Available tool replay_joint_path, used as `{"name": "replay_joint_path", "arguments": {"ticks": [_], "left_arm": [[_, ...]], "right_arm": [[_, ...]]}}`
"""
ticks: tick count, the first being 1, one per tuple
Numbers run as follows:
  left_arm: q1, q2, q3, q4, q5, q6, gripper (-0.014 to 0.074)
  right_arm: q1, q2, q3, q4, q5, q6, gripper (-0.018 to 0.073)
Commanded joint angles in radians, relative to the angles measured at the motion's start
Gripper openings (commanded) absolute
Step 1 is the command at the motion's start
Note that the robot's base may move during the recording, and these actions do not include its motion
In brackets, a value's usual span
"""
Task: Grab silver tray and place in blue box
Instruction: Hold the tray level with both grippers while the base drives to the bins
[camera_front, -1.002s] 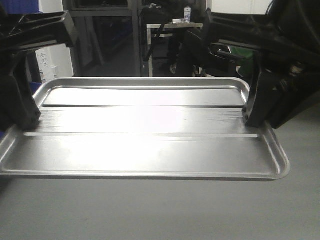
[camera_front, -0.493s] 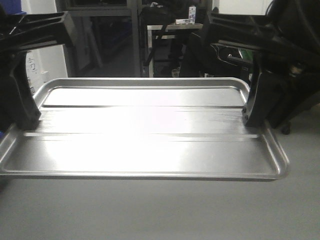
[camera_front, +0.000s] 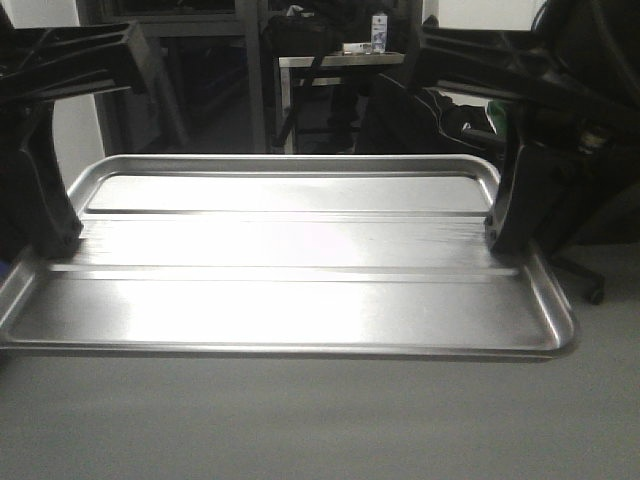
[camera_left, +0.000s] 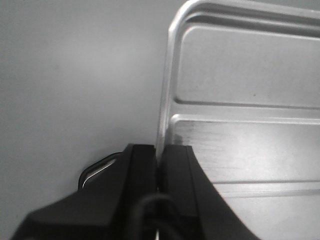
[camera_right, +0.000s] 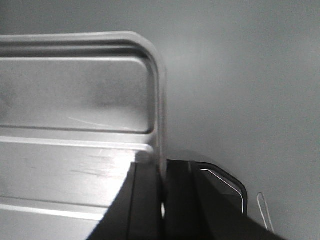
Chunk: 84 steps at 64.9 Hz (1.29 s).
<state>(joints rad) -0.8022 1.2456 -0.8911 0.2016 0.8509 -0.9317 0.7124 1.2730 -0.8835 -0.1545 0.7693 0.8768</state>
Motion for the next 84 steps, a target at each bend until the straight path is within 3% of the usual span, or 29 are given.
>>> {"name": "replay_joint_path", "arguments": {"ticks": [1, 84], "left_arm": [[-0.003, -0.025, -0.024, 0.041, 0.002, -0.019, -0.0104], [-0.003, -0.025, -0.024, 0.046, 0.002, -0.019, -0.0104]], "right_arm": [[-0.002, -0.027, -0.02, -0.043, 0.001, -0.002, 0.005], [-0.002, -0.027, -0.02, -0.043, 0.002, -0.002, 0.005]]}}
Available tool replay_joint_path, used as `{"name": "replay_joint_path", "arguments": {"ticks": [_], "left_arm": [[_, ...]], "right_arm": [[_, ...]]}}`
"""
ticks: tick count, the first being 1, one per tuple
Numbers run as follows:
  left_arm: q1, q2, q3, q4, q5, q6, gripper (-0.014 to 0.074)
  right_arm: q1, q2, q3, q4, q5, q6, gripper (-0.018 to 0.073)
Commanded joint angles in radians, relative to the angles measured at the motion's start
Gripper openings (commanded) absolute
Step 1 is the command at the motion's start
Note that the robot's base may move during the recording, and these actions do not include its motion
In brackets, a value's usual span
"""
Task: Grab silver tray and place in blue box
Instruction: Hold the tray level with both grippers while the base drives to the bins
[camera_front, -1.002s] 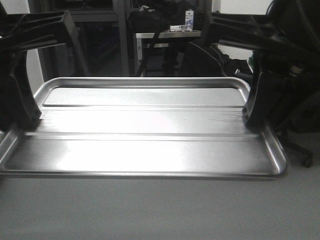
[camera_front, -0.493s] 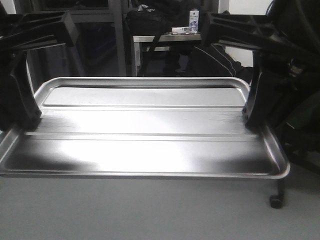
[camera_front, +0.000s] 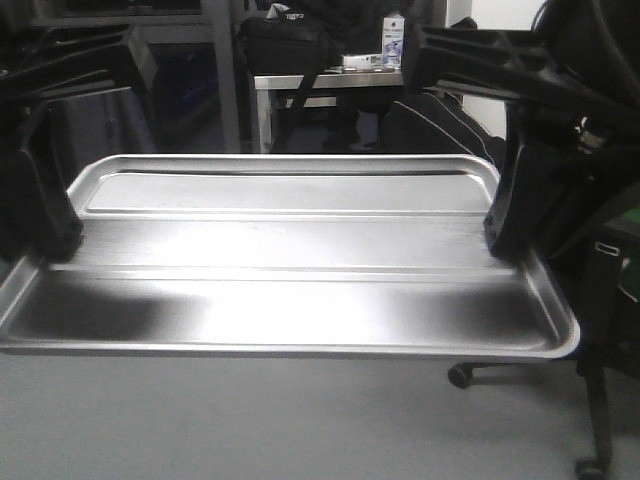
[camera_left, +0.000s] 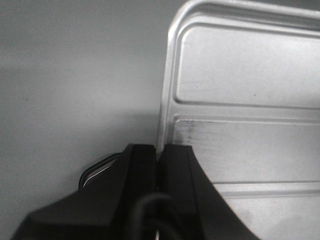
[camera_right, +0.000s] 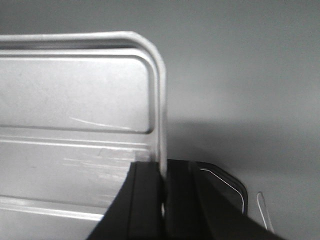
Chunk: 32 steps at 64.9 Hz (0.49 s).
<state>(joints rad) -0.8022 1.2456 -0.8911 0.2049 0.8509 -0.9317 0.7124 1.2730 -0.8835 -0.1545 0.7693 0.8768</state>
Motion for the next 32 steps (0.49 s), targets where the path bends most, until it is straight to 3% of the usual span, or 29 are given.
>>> {"name": "replay_joint_path", "arguments": {"ticks": [1, 32], "left_arm": [[-0.003, -0.025, -0.024, 0.042, 0.002, -0.019, -0.0104], [-0.003, -0.025, -0.024, 0.042, 0.002, -0.019, -0.0104]], "right_arm": [[-0.002, -0.027, -0.02, -0.043, 0.002, -0.002, 0.005], [-0.002, -0.027, -0.02, -0.043, 0.002, -0.002, 0.005]]}}
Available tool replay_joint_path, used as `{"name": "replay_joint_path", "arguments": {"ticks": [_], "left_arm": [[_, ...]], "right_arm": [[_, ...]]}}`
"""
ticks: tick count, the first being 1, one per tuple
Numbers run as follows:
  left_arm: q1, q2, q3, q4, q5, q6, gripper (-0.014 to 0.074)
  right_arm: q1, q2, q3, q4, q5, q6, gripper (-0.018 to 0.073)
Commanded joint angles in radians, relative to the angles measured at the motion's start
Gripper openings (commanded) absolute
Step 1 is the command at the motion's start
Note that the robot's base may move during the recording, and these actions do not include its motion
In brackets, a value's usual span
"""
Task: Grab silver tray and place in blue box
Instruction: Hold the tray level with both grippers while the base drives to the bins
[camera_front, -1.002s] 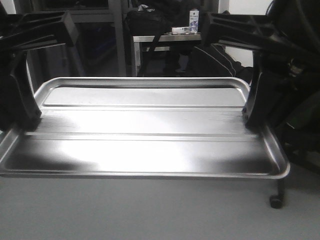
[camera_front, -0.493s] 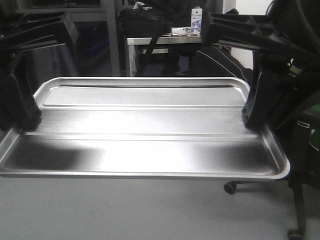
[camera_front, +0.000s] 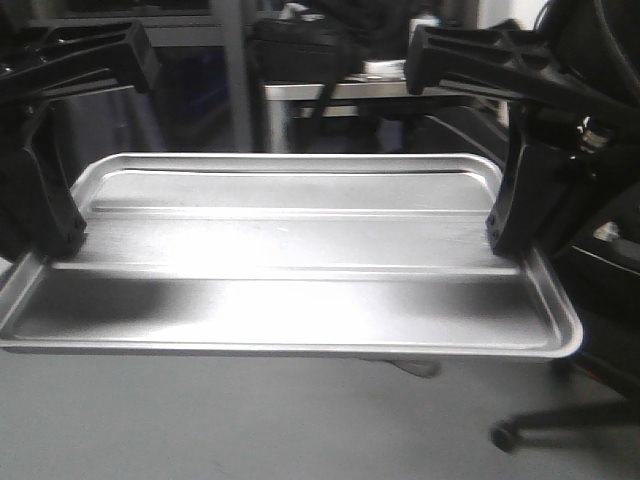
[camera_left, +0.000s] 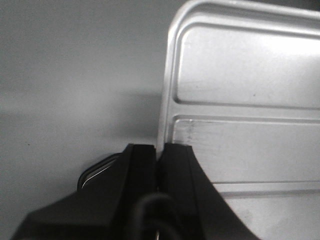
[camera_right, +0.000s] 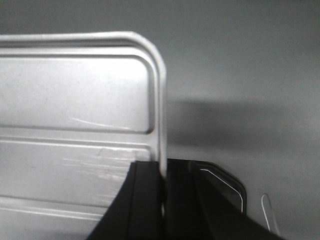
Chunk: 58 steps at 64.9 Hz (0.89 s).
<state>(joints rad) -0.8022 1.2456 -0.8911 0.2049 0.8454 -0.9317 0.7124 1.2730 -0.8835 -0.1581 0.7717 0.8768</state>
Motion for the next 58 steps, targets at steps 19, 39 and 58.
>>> {"name": "replay_joint_path", "arguments": {"ticks": [19, 39, 58], "left_arm": [[-0.003, -0.025, -0.024, 0.042, 0.008, -0.019, -0.0104], [-0.003, -0.025, -0.024, 0.042, 0.008, -0.019, -0.0104], [-0.003, -0.025, -0.024, 0.04, 0.008, -0.019, -0.0104]], "right_arm": [[-0.002, -0.027, -0.02, -0.04, -0.001, -0.002, 0.005], [-0.002, -0.027, -0.02, -0.04, -0.001, -0.002, 0.005], [-0.002, -0.027, -0.02, -0.04, 0.0, -0.002, 0.005]]}}
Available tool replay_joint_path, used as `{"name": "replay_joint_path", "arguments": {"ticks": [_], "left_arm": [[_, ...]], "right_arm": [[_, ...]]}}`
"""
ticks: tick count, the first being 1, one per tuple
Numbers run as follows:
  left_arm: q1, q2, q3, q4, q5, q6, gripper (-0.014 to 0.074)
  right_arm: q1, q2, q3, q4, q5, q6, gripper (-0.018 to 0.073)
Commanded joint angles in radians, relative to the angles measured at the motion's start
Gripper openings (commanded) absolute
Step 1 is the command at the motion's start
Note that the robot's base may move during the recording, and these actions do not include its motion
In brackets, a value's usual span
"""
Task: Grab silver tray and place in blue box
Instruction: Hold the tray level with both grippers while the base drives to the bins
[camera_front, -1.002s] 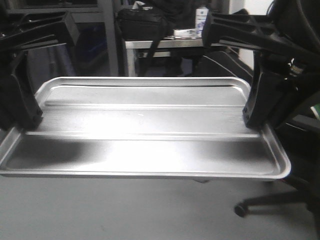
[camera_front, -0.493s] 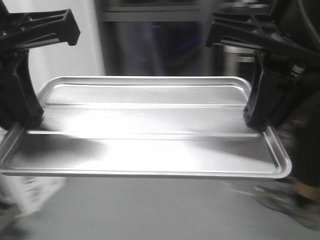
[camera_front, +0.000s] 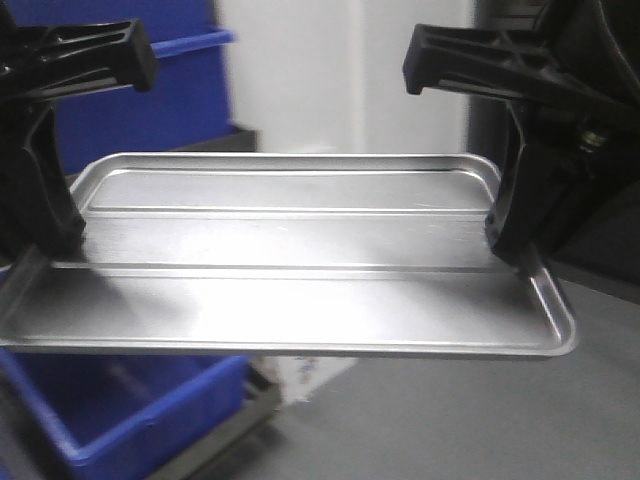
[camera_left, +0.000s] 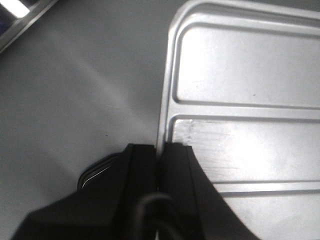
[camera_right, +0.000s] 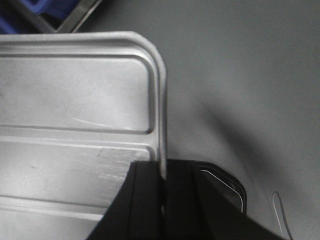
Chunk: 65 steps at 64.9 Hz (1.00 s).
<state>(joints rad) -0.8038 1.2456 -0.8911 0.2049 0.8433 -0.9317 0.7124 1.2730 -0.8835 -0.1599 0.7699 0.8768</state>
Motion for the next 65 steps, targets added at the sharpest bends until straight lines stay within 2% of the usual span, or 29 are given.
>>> {"name": "replay_joint_path", "arguments": {"ticks": [1, 65], "left_arm": [[-0.002, -0.025, -0.024, 0.04, 0.01, -0.019, -0.0104], [-0.002, -0.025, -0.024, 0.04, 0.01, -0.019, -0.0104]], "right_arm": [[-0.002, -0.027, -0.02, -0.038, 0.002, -0.002, 0.005], [-0.002, -0.027, -0.02, -0.038, 0.003, -0.002, 0.005]]}}
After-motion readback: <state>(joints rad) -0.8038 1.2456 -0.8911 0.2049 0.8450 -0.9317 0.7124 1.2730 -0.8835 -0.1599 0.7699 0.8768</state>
